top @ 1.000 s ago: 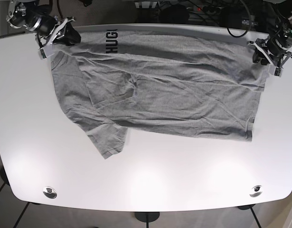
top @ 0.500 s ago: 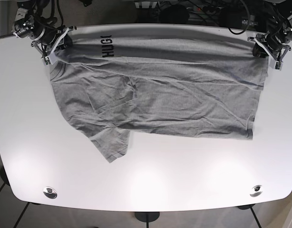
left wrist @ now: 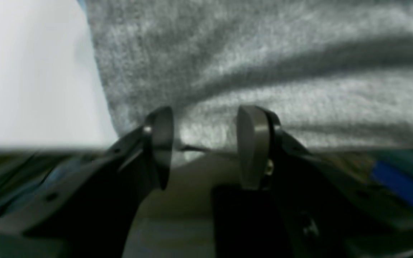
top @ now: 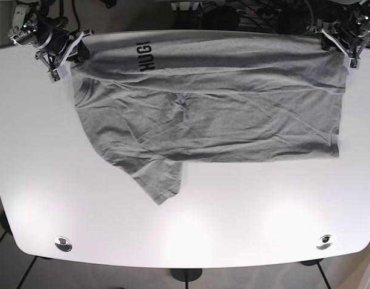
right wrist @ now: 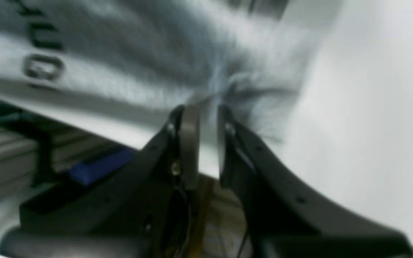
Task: Fold the T-shirt properly
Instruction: 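Pull the shirt edge with both grippers to straighten it, then release, then grasp the shirt's hem edge with both grippers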
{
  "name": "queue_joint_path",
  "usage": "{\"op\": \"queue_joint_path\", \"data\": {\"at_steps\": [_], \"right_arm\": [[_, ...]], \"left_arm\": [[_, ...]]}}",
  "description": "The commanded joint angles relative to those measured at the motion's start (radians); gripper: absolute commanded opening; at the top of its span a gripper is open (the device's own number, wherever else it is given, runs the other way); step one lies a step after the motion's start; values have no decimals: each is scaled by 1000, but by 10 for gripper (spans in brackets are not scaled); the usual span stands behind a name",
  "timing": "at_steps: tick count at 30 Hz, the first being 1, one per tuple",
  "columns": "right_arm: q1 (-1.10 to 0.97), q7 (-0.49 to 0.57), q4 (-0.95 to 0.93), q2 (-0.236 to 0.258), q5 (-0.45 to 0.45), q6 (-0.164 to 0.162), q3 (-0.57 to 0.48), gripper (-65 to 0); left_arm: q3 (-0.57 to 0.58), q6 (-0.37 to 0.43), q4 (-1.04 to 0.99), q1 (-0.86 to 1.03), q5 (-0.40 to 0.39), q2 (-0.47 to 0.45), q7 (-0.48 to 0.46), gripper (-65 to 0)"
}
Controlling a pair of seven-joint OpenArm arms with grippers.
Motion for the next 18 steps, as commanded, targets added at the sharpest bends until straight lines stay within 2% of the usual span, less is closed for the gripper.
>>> {"op": "queue_joint_path", "data": {"at_steps": [1,3,5,9,10,12,13,14,15,18], "right_arm": [[-16,18,78,14,49,-4,33,-563],[-12,18,81,20,88,-7,56,-563],[51,16,80,16,81,-9,55,-563],[267,16,-42,7,-32,-10,-63,-561],[347,16,-102,-16,-77,-10,-91,-549],[482,16,-195,-49,-173,-10,-128,-426],[561,16,-253,-69,-233,-10,-149,-325],[633,19,-310,-81,-282,-9,-163,-247],[674,22,-353,-90,-310,-7,-163,-219],[835,62,-523,-116,-402,-3,-165,-212]], "left_arm": [[-3,-2,113,-21,-28,-18,-27,-376],[3,-2,173,-55,-28,-19,-7,-376],[11,-2,183,-124,-28,-24,53,-376],[52,-2,171,-276,-7,-25,74,-375],[82,-2,160,-316,36,-25,74,-374],[128,-2,134,-403,142,-24,74,-310],[141,-2,120,-445,194,-21,74,-244],[154,-2,113,-474,231,-19,74,-210],[166,-2,107,-492,246,-19,74,-214],[178,-2,51,-561,252,-21,74,-231]]}}
